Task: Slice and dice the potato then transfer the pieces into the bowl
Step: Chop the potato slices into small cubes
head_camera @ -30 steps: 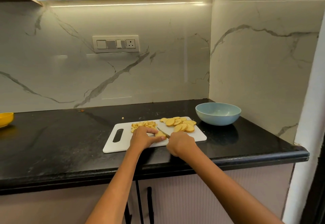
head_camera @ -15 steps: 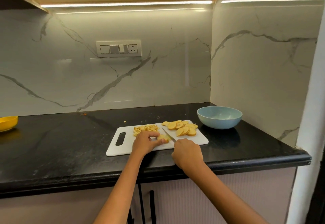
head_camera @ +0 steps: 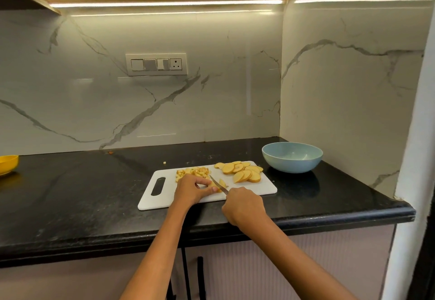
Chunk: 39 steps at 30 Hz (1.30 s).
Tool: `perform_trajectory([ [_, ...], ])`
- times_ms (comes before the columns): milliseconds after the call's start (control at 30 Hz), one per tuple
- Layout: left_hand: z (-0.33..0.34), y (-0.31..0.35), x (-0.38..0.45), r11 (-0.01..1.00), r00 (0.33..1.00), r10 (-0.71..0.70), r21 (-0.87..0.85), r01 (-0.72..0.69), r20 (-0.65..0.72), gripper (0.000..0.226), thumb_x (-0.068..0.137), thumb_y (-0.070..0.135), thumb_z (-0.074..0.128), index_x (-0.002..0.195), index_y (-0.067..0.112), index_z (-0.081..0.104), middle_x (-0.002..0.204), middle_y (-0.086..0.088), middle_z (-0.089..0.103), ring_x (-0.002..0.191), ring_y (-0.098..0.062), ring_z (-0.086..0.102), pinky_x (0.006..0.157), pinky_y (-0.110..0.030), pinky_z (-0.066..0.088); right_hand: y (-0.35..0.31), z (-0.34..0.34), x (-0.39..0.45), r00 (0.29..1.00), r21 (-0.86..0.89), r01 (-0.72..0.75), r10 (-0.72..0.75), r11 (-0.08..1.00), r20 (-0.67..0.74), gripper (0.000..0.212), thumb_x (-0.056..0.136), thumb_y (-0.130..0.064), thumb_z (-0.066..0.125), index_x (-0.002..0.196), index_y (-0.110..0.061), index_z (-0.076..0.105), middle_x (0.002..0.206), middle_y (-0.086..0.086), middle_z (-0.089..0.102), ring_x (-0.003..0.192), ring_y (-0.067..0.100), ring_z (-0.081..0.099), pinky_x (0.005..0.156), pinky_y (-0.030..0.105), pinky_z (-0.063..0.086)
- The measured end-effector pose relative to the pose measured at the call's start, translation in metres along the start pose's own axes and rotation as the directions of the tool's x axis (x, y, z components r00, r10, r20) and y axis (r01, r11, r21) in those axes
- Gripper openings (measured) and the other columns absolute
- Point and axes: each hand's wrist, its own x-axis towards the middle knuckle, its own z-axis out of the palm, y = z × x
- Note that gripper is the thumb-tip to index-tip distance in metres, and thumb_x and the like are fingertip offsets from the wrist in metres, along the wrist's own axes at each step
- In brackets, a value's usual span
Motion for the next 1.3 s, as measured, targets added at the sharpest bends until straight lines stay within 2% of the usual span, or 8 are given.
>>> perform_trajectory([
  [167, 0.001, 0.003, 0.001, 1.0, 1.0, 0.001, 0.012, 0.0, -0.019, 0.026, 0.074, 0.028, 0.077, 0.096, 0.014, 0.075, 0.106, 0.002, 0.07, 0.104, -0.024, 0.058, 0.074, -0.022, 0.04, -0.011, -0.005, 0.012, 0.999, -0.059, 0.014, -0.012, 0.998, 0.044, 0.033, 0.097, -0.018, 0.044, 0.129, -0.008, 0.049, 0.129, 0.01, 0.052, 0.117, 0.025, 0.051, 0.092, 0.031, 0.041],
  [433, 0.001, 0.002, -0.003, 0.999, 0.998, 0.045, 0.004, -0.044, -0.042, 0.029, 0.075, 0.029, 0.076, 0.099, 0.013, 0.074, 0.106, -0.001, 0.07, 0.106, -0.024, 0.057, 0.071, -0.021, 0.036, 0.0, 0.009, -0.005, 0.995, -0.24, 0.076, -0.09, 0.968, -0.046, 0.028, 0.098, -0.014, 0.043, 0.123, -0.008, 0.053, 0.12, 0.009, 0.055, 0.109, 0.024, 0.056, 0.082, 0.029, 0.044],
  [567, 0.002, 0.001, -0.005, 0.997, 0.997, 0.065, 0.037, -0.064, -0.046, 0.025, 0.08, 0.028, 0.072, 0.101, 0.014, 0.073, 0.106, -0.003, 0.07, 0.078, -0.01, 0.057, 0.059, -0.017, 0.034, 0.007, 0.003, 0.001, 0.998, -0.156, 0.059, -0.063, 0.986, -0.021, 0.029, 0.097, -0.018, 0.043, 0.122, -0.009, 0.053, 0.118, 0.008, 0.057, 0.106, 0.023, 0.057, 0.08, 0.029, 0.042],
  [733, 0.002, -0.002, -0.005, 0.998, 0.981, 0.043, -0.03, -0.05, -0.189, 0.019, 0.087, 0.012, 0.063, 0.104, 0.009, 0.071, 0.11, -0.007, 0.069, 0.1, -0.016, 0.06, 0.082, -0.019, 0.04, 0.013, -0.001, 0.002, 1.0, 0.018, 0.011, -0.011, 1.0, -0.016, 0.032, 0.097, -0.023, 0.042, 0.125, -0.011, 0.052, 0.12, 0.007, 0.057, 0.107, 0.021, 0.056, 0.081, 0.027, 0.042],
  [867, 0.001, -0.001, -0.006, 0.998, 0.985, 0.041, -0.046, -0.05, -0.17, 0.011, 0.081, 0.014, 0.071, 0.091, 0.011, 0.075, 0.096, -0.003, 0.072, 0.074, -0.004, 0.055, 0.066, -0.014, 0.039, 0.008, -0.001, 0.0, 1.0, 0.033, 0.013, -0.013, 0.999, -0.002, 0.031, 0.098, -0.025, 0.042, 0.122, -0.01, 0.053, 0.118, 0.007, 0.059, 0.105, 0.02, 0.057, 0.082, 0.027, 0.043],
  [967, 0.002, 0.0, -0.007, 0.998, 0.99, 0.046, -0.038, -0.052, -0.134, 0.009, 0.08, 0.016, 0.072, 0.088, 0.013, 0.075, 0.092, -0.001, 0.071, 0.069, -0.001, 0.052, 0.059, -0.008, 0.036, 0.007, -0.001, 0.0, 1.0, 0.011, 0.013, -0.013, 1.0, 0.003, 0.03, 0.097, -0.025, 0.042, 0.12, -0.009, 0.055, 0.118, 0.008, 0.059, 0.104, 0.02, 0.057, 0.079, 0.026, 0.042],
  [1167, 0.002, 0.002, -0.006, 1.0, 0.992, 0.016, 0.008, -0.015, -0.129, 0.013, 0.08, 0.019, 0.072, 0.09, 0.011, 0.075, 0.095, -0.006, 0.072, 0.091, -0.022, 0.061, 0.059, -0.016, 0.035, 0.003, -0.001, 0.001, 1.0, -0.005, 0.009, -0.008, 1.0, 0.026, 0.032, 0.098, -0.026, 0.042, 0.124, -0.009, 0.052, 0.12, 0.008, 0.058, 0.108, 0.022, 0.056, 0.08, 0.027, 0.042],
  [1300, 0.002, 0.004, -0.008, 1.0, 0.993, 0.021, 0.002, -0.021, -0.118, 0.012, 0.08, 0.016, 0.072, 0.087, 0.008, 0.075, 0.091, -0.008, 0.072, 0.093, -0.013, 0.058, 0.054, -0.012, 0.033, -0.004, -0.009, 0.013, 0.991, 0.011, -0.014, 0.012, 1.0, 0.131, 0.037, 0.098, -0.025, 0.04, 0.13, -0.008, 0.047, 0.13, 0.011, 0.051, 0.117, 0.025, 0.05, 0.092, 0.032, 0.039],
])
